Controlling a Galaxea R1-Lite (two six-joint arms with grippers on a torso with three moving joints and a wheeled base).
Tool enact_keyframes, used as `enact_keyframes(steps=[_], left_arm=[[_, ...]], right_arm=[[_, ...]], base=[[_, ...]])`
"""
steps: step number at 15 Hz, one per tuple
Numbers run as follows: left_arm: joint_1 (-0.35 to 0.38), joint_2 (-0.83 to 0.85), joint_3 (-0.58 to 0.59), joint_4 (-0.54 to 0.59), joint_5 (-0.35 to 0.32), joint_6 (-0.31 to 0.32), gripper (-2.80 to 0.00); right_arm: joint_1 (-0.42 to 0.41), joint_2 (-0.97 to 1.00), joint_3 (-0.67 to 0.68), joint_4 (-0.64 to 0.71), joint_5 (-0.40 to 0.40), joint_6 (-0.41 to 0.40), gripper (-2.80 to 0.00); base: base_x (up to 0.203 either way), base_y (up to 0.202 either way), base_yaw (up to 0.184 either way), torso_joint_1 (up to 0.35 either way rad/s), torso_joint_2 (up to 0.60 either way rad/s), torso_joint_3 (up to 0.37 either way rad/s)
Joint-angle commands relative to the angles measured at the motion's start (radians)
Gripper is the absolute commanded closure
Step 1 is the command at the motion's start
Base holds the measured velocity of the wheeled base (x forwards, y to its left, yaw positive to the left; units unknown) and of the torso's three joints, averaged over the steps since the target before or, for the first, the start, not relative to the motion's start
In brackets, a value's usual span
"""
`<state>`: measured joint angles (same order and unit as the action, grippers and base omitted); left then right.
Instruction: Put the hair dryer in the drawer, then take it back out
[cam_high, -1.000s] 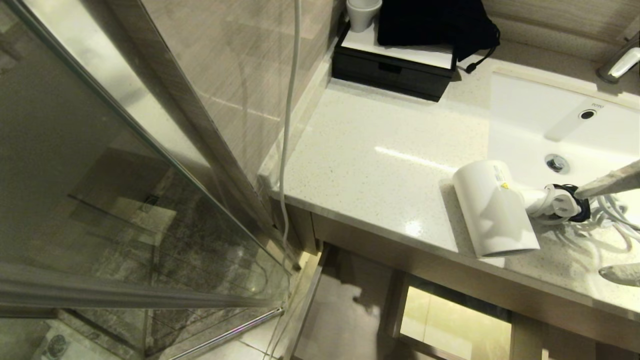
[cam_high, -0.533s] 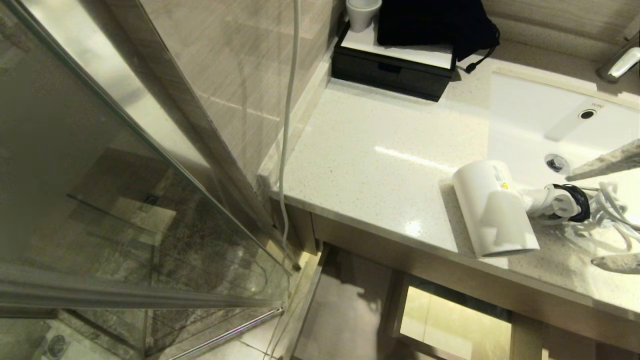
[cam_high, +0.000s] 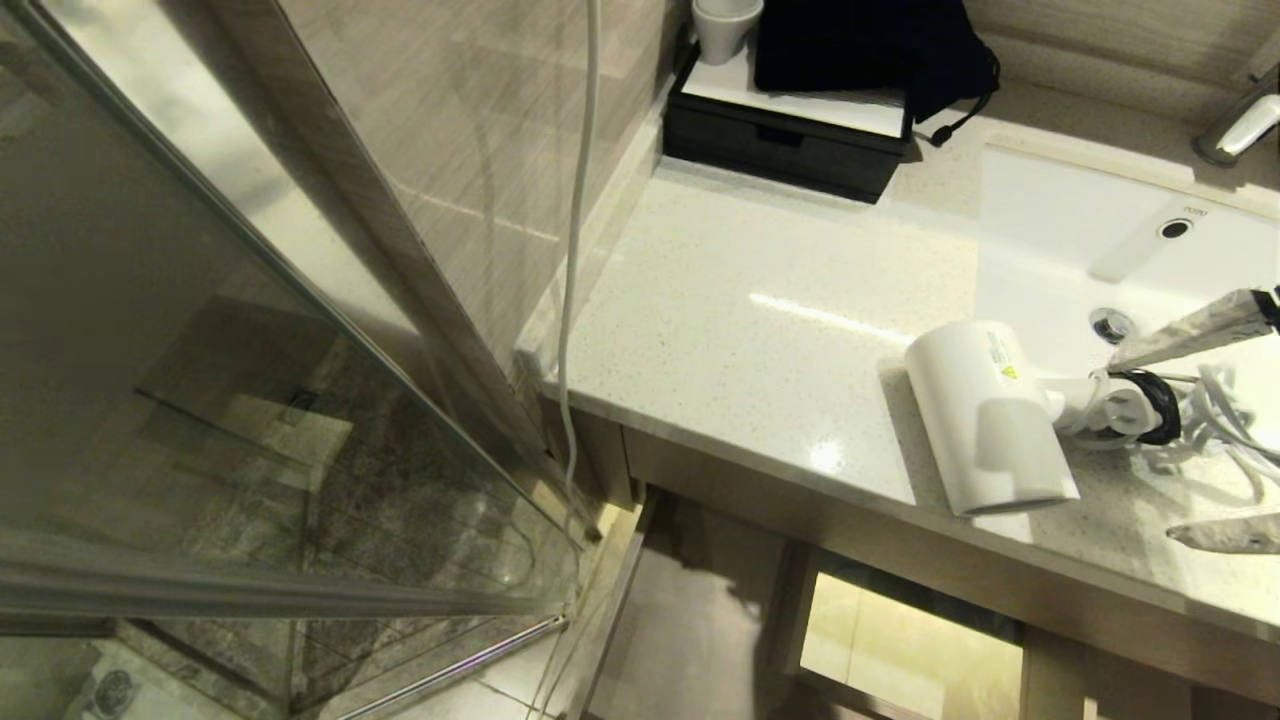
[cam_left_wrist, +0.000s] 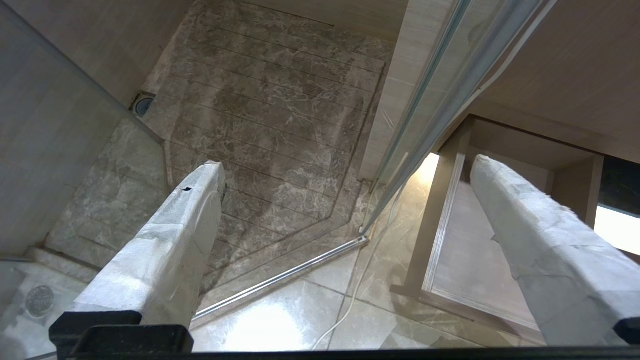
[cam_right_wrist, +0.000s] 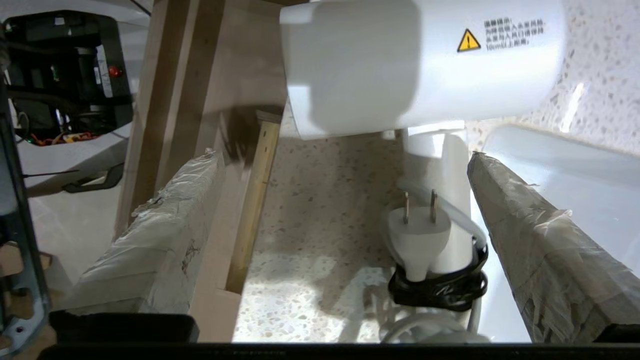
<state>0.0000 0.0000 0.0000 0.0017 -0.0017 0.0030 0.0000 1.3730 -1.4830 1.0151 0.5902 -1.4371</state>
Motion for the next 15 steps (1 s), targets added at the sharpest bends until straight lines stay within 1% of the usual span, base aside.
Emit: enact_keyframes(steps=[1,3,5,6,7,8,11,13,15], left_arm=[[0.0,0.0,0.0,0.0,0.0,0.0,-2.8],[0.0,0.001,0.0,0.0,0.0,0.0,-2.8],[0.0,0.0,0.0,0.001,0.0,0.0,-2.8],[0.0,0.0,0.0,0.0,0.0,0.0,-2.8],[0.0,0.0,0.0,0.001,0.0,0.0,-2.8],[0.0,0.0,0.0,0.0,0.0,0.0,-2.8],[0.0,0.0,0.0,0.0,0.0,0.0,-2.8],[0.0,0.0,0.0,0.0,0.0,0.0,-2.8],[0.0,0.0,0.0,0.001,0.0,0.0,-2.8]], right_arm=[[0.006,0.013,0.004,-0.003,0.008,-0.026,-2.8],[0.007,0.031,-0.028,-0.007,0.008,-0.034,-2.8],[0.009,0.031,-0.016,-0.008,0.003,-0.062,-2.8],[0.009,0.034,-0.032,-0.012,-0.007,-0.074,-2.8],[0.009,0.037,-0.04,-0.019,-0.015,-0.101,-2.8],[0.008,0.039,-0.042,-0.034,-0.017,-0.151,-2.8],[0.002,0.059,-0.058,-0.076,-0.03,-0.342,-2.8],[0.002,0.069,-0.063,-0.069,-0.036,-0.369,-2.8],[0.002,0.069,-0.063,-0.071,-0.079,-0.369,-2.8]], base=[[0.0,0.0,0.0,0.0,0.0,0.0],[0.0,0.0,0.0,0.0,0.0,0.0],[0.0,0.0,0.0,0.0,0.0,0.0],[0.0,0.0,0.0,0.0,0.0,0.0],[0.0,0.0,0.0,0.0,0.0,0.0],[0.0,0.0,0.0,0.0,0.0,0.0],[0.0,0.0,0.0,0.0,0.0,0.0],[0.0,0.0,0.0,0.0,0.0,0.0],[0.0,0.0,0.0,0.0,0.0,0.0]])
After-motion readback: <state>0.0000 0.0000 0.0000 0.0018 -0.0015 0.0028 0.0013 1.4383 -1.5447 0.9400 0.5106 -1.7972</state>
